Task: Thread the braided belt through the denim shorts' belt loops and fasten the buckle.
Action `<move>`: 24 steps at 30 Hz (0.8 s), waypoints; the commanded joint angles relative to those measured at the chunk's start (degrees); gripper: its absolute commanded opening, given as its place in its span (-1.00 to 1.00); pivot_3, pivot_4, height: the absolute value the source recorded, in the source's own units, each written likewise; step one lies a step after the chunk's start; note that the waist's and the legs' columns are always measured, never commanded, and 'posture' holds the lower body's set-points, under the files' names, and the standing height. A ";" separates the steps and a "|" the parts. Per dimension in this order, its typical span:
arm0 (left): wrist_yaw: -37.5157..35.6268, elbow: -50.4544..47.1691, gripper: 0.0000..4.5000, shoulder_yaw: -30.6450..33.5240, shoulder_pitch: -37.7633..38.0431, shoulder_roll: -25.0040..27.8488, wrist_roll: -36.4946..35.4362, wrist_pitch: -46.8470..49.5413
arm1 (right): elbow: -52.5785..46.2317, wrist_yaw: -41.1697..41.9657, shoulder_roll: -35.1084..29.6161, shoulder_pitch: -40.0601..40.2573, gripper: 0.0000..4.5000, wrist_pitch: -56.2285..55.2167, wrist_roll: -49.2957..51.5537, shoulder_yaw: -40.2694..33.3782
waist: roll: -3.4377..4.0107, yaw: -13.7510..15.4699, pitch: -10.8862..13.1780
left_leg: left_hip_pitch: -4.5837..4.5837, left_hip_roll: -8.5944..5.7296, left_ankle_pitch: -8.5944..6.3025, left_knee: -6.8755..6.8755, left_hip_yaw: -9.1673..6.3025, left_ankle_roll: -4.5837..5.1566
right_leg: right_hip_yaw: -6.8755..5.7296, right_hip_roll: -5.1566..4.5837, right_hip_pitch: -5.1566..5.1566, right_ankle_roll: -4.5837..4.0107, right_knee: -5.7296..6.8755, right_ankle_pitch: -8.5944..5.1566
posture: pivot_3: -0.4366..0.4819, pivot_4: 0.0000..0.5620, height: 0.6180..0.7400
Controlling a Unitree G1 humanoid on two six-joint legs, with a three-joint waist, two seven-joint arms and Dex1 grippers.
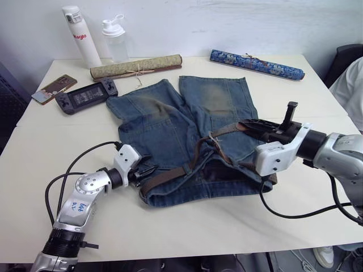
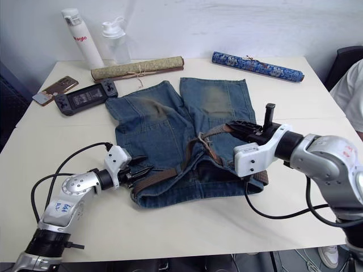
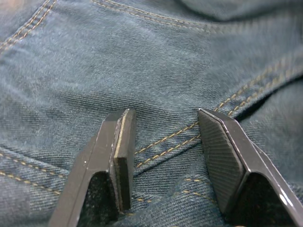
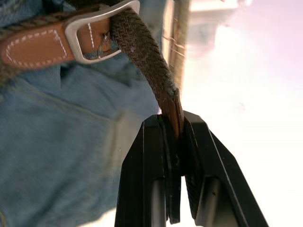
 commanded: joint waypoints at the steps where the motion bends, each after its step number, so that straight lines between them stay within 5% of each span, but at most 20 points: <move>1: -2.17 3.27 0.05 -2.23 2.45 1.72 3.19 -0.90 | 3.74 0.32 -3.83 -4.85 -1.00 -0.75 5.59 -7.11 | 0.04 -0.06 -0.02 | 0.00 -0.01 0.00 -0.01 0.03 0.00 | 0.00 -0.01 -0.02 0.00 0.01 0.00 | -0.05 -0.47 0.63; 13: -3.30 3.73 0.05 -2.80 2.90 1.40 4.21 -2.99 | 12.12 1.38 -7.85 -12.11 -1.00 -2.07 9.51 -7.72 | 0.11 -0.05 -0.06 | 0.10 -0.01 -0.02 -0.01 0.19 0.03 | 0.04 -0.06 -0.04 0.00 0.06 0.00 | -0.05 -0.47 0.63; 24: -1.66 2.80 0.05 -0.54 2.32 -0.75 2.07 -3.25 | 4.15 4.10 -3.08 -11.99 -1.00 5.45 14.00 -2.57 | 0.11 0.06 -0.06 | 0.09 -0.01 -0.02 0.00 0.19 0.04 | 0.04 -0.08 -0.03 0.00 0.07 0.00 | -0.05 -0.47 0.63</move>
